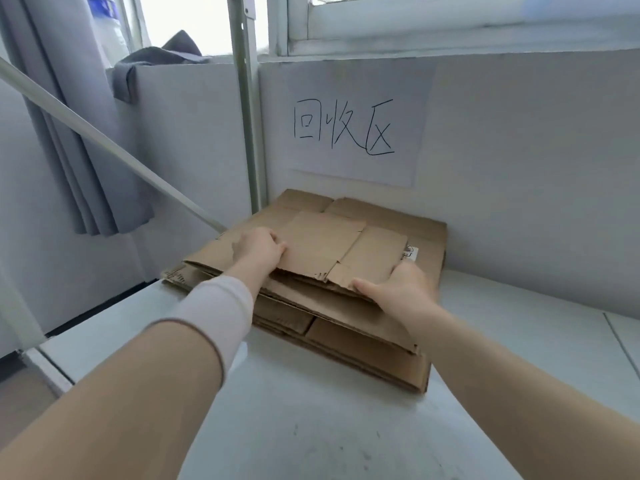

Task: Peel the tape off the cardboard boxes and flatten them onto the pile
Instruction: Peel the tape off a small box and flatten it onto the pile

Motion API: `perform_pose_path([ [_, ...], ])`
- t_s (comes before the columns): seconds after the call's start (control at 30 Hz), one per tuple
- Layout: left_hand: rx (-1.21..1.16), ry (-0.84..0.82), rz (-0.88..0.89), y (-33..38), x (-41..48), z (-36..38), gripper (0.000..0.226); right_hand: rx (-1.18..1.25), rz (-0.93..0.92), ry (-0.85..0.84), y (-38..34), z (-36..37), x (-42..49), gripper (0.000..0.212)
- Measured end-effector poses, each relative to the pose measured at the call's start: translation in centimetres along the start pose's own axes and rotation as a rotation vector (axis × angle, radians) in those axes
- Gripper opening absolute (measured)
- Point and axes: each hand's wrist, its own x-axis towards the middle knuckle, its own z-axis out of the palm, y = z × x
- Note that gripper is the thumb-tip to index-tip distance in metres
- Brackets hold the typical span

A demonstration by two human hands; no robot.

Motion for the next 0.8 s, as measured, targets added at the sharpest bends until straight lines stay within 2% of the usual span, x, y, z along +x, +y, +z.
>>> perform_pose_path([
  [0.1, 0.251, -0.097, 0.048, -0.2, -0.9, 1.3, 0.050, -0.262, -0.041, 0.016, 1.0, 0.8, -0.4, 0.068],
  [0.17, 0.300, -0.144, 0.073, -0.3, -1.3, 1.9, 0.059, -0.394, -0.153, 0.071, 1.9, 1.3, -0.5, 0.074],
  [0.23, 0.347, -0.207, 0.112, -0.5, -1.3, 2.3, 0.073, -0.496, -0.286, 0.090, 2.6, 1.7, -0.5, 0.072],
  [0.33, 0.429, -0.265, 0.130, -0.8, -1.2, 2.8, 0.079, -0.556, -0.327, 0.051, 3.1, 1.6, -0.1, 0.071],
  [0.6, 0.457, -0.271, 0.086, -0.1, -1.7, 2.7, 0.073, -0.591, -0.294, 0.010, 2.8, 1.7, -0.3, 0.070],
  [0.8, 0.342, -0.217, 0.259, 2.5, -3.1, 0.0, 0.038, -0.568, -0.264, -0.001, 1.0, 0.6, -0.3, 0.068],
])
